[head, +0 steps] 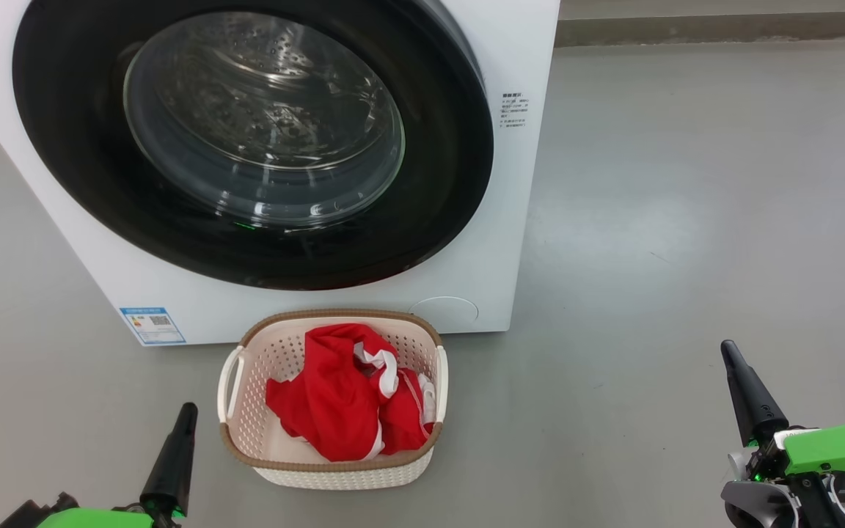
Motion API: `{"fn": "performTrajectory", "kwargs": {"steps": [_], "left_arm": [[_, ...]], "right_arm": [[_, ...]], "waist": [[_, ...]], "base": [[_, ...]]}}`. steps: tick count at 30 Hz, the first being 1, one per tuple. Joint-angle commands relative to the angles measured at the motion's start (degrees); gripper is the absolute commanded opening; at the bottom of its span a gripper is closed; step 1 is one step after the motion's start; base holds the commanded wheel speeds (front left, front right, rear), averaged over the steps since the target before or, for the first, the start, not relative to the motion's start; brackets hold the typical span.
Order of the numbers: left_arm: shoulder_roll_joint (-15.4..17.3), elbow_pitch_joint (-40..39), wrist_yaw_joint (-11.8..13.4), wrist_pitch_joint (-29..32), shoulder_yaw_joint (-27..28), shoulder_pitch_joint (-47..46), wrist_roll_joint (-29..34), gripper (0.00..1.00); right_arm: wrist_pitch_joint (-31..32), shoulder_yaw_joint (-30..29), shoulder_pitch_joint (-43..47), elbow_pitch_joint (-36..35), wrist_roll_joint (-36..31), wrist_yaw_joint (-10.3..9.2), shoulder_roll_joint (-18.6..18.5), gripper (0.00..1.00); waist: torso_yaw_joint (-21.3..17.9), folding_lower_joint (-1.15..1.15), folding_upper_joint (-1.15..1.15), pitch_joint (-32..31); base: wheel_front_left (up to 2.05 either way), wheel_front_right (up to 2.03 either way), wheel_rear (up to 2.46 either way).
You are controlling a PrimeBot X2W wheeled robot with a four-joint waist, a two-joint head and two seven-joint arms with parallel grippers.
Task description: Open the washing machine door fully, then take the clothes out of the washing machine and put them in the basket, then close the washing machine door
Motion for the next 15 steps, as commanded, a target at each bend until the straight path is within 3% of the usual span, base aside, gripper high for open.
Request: {"fn": "performTrajectory", "kwargs": {"steps": [1,15], "left_arm": [[0.82,-1.10,-0.40,0.24,2.03,-2.50,-0.35,0.00],[0.82,-1.10,-0.40,0.23,2.03,-2.50,-0.35,0.00]], "right_arm": [[0.37,0.80,-2.47,-1.50,0.17,-0.01,-0.97,0.00],[0.37,0.80,-2.47,-1.50,0.17,-0.01,-0.97,0.00]], "waist": [[0.00,0.00,0.00,0.00],[0.00,0.00,0.00,0.00]], "base": [[0.00,0.00,0.00],[0.00,0.00,0.00]]}}
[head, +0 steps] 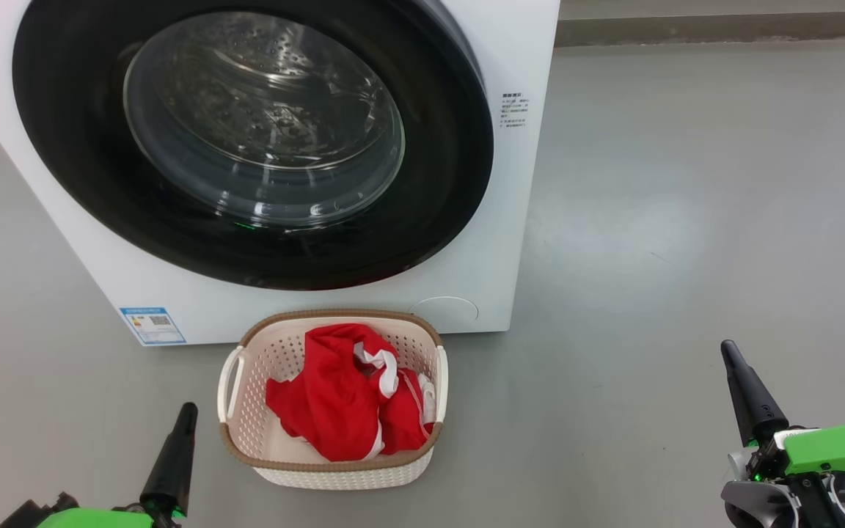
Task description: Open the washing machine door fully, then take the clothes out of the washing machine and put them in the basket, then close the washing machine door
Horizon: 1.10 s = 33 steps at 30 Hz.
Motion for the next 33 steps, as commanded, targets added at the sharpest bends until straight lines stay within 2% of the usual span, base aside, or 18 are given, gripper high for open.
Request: {"fn": "performTrajectory", "kwargs": {"steps": [1,33], "left_arm": [[0.82,-1.10,-0.40,0.23,2.03,-2.50,-0.35,0.00],[0.82,-1.11,-0.40,0.23,2.02,-2.49,-0.36,0.00]], "right_arm": [[0.37,0.80,-2.47,-1.50,0.17,0.03,-0.97,0.00],[0.37,0.81,-2.47,-1.50,0.18,0.03,-0.97,0.00]], "waist": [[0.00,0.00,-0.01,0.00],[0.00,0.00,-0.01,0.00]], "base": [[0.00,0.00,0.00],[0.00,0.00,0.00]]}}
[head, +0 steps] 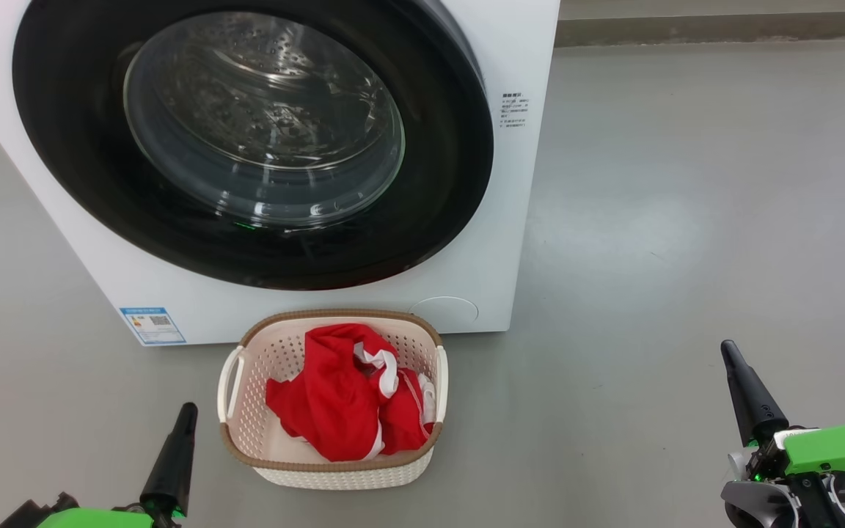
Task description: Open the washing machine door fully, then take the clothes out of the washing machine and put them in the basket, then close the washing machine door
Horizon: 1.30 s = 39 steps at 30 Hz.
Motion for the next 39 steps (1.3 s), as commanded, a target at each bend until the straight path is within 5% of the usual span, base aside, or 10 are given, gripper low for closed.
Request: {"fn": "performTrajectory", "kwargs": {"steps": [1,39], "left_arm": [[0.82,-1.11,-0.40,0.23,2.02,-2.49,-0.36,0.00],[0.82,-1.11,-0.40,0.23,2.02,-2.49,-0.36,0.00]], "right_arm": [[0.37,0.81,-2.47,-1.50,0.16,0.03,-0.97,0.00],[0.37,0.81,-2.47,-1.50,0.17,0.03,-0.97,0.00]], "waist": [[0.00,0.00,0.00,0.00],[0.00,0.00,0.00,0.00]], "base": [[0.00,0.00,0.00],[0.00,0.00,0.00]]}}
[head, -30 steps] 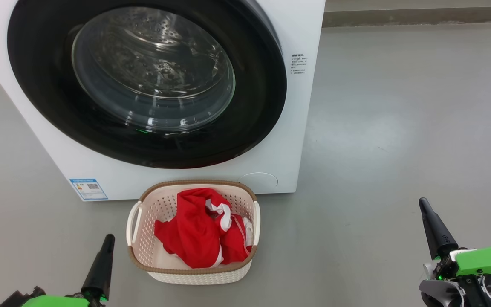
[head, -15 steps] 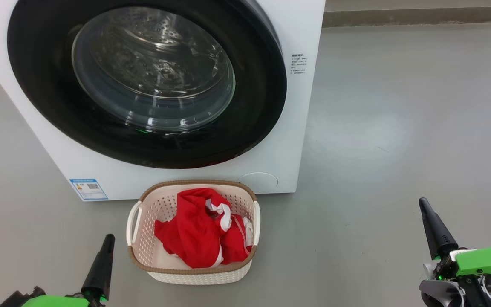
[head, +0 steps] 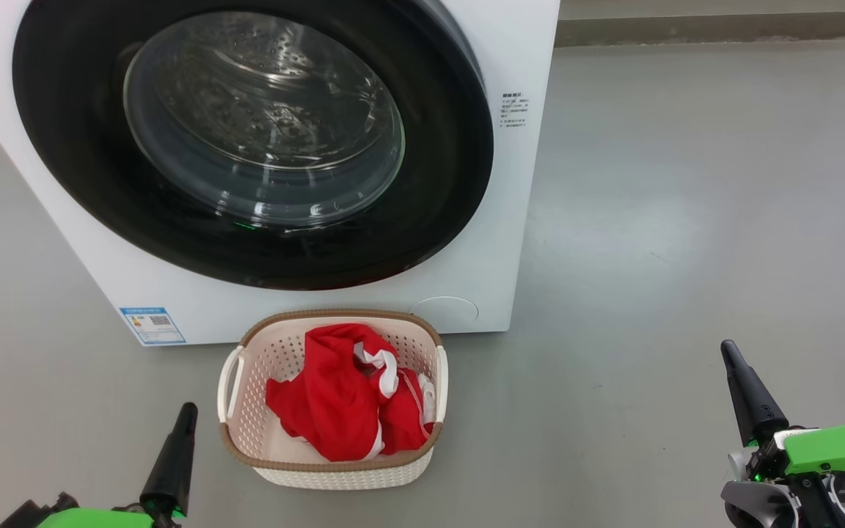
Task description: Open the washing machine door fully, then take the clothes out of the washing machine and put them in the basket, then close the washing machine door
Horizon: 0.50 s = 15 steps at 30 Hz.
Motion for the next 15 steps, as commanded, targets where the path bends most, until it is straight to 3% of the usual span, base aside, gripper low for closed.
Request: {"fn": "performTrajectory", "kwargs": {"steps": [1,15], "left_arm": [[0.82,-1.11,-0.40,0.23,2.02,-2.49,-0.36,0.00],[0.82,-1.11,-0.40,0.23,2.02,-2.49,-0.36,0.00]], "right_arm": [[0.37,0.81,-2.47,-1.50,0.17,0.03,-0.97,0.00],[0.36,0.81,-2.47,-1.50,0.17,0.03,-0.97,0.00]], "waist": [[0.00,0.00,0.00,0.00],[0.00,0.00,0.00,0.00]], "base": [[0.00,0.00,0.00],[0.00,0.00,0.00]]}}
